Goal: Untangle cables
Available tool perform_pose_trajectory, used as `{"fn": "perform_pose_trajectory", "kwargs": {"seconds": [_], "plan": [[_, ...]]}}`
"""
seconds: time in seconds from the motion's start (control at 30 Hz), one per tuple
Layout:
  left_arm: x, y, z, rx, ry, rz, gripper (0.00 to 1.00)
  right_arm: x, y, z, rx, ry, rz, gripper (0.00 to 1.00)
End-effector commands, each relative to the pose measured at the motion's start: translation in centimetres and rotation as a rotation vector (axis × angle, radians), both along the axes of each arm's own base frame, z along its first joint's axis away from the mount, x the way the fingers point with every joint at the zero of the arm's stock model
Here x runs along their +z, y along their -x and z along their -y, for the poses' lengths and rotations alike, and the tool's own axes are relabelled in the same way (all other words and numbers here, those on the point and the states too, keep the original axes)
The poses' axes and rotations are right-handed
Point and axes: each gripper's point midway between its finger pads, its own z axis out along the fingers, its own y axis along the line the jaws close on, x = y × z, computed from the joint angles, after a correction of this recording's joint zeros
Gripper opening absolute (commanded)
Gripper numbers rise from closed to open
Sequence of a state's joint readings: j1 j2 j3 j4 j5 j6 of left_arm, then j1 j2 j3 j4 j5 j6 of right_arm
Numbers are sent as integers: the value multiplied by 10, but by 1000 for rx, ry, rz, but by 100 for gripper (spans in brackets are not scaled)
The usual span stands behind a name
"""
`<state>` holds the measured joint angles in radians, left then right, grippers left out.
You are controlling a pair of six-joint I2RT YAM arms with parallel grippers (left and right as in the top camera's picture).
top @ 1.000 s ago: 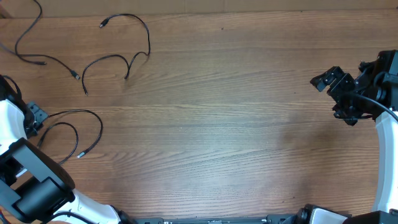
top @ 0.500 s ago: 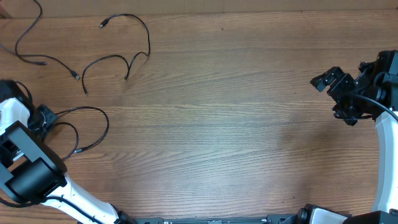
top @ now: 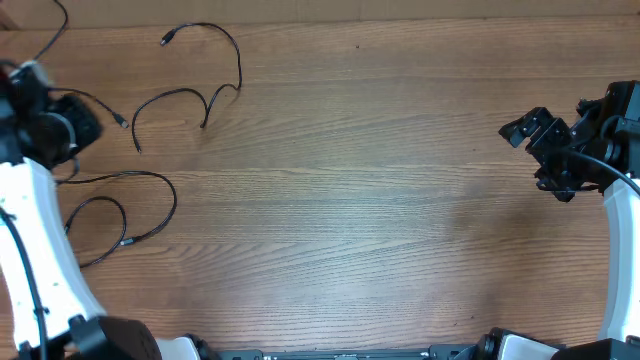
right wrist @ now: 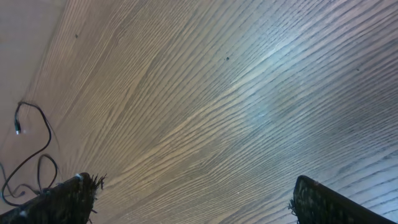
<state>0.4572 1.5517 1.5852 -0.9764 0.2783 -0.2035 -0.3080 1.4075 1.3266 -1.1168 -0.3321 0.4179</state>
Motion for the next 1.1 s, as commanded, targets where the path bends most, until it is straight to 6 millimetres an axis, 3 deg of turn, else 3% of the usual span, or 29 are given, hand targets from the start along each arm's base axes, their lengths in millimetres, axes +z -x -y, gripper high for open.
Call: {"fn": "perform_pose_trajectory", "kwargs": {"seconds": [0.0, 0.07, 0.17, 0.3, 0.37, 0.53, 1.07], "plan": [[-3, -3, 62, -158, 84, -30, 22, 2, -2, 3, -3, 13, 6, 100], [-8, -5, 98, -251, 86, -53, 26, 2, -2, 3, -2, 13, 6, 100], [-9, -11, 133, -338, 24, -52, 70, 2, -2, 3, -3, 13, 6, 100], [-7, -22, 145, -345, -116, -38, 80, 2, -2, 3, -3, 13, 6, 100], [-6, -25, 155, -360, -153, -28, 100, 2, -2, 3, -3, 13, 6, 100], [-6, -23, 184, -433, -132, -19, 99, 2, -2, 3, -3, 13, 6, 100], [-5, -22, 195, -454, -85, -10, 100, 2, -2, 3, -3, 13, 6, 100]]}}
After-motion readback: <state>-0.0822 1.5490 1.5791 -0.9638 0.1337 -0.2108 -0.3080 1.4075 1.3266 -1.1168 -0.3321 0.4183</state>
